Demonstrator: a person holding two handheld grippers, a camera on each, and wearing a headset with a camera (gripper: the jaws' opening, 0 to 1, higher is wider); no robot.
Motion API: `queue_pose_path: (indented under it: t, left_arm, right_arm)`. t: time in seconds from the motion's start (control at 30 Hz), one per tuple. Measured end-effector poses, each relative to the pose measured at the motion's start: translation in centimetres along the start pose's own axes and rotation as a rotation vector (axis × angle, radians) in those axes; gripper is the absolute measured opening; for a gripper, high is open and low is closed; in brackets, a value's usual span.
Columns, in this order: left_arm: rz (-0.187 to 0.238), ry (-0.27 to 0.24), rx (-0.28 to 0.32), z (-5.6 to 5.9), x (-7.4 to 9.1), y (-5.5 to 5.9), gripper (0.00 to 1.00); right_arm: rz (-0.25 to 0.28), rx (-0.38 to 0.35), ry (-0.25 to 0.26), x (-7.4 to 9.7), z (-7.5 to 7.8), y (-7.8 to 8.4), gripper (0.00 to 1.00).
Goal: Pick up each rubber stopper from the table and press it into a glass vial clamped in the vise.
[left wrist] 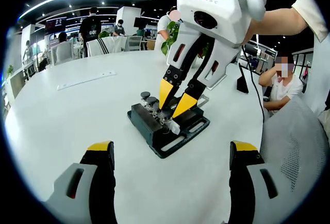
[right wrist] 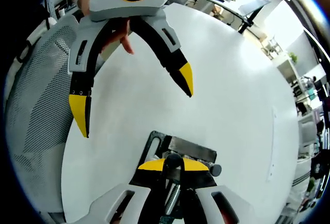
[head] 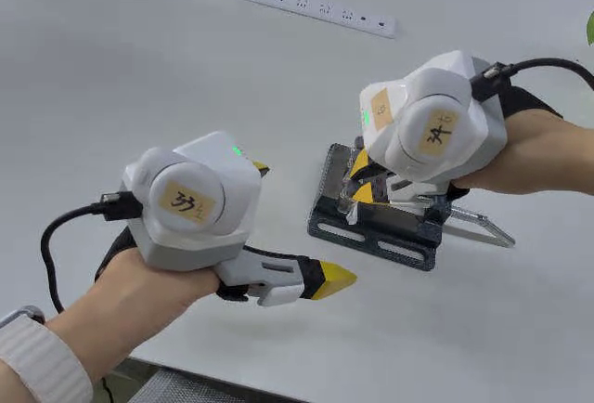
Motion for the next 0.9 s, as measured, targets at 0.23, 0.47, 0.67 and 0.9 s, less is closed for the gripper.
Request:
queue_pose_path:
  t: [0.23, 0.47, 0.67, 0.9]
  left_arm:
    - [0.000, -0.006, 0.010, -0.29, 0.11, 0.13, 0.91]
    - [-0.001, -0.007, 0.015, -0.42, 0.13, 0.21, 0.91]
    - [0.000, -0.004, 0.016, -0.34, 0.10, 0.21, 0.91]
    - [-0.004, 0.000, 0.018, -0.25, 0.06, 0.39, 0.90]
  right_arm:
    - [0.013, 0.015, -0.005, -0.05, 0.11, 0.03, 0.06]
    - [0.005, 0.049, 0.001, -0.05, 0.18, 0.03, 0.06]
    - [0.005, 0.048, -0.003, -0.01, 0.15, 0.03, 0.06]
    - [0.003, 0.060, 0.001, 0.01, 0.11, -0.02, 0.07]
Point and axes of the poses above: the centre of the closed fingertips' face, and the gripper's own axes: x roughly backward along the fingers, z roughly to its right, y roughly out of its underside, the point moved 10 cm from there along x, roughly backward along the fingers, and after that the axes turned 11 degrees about -z, right-handed, at the moved point
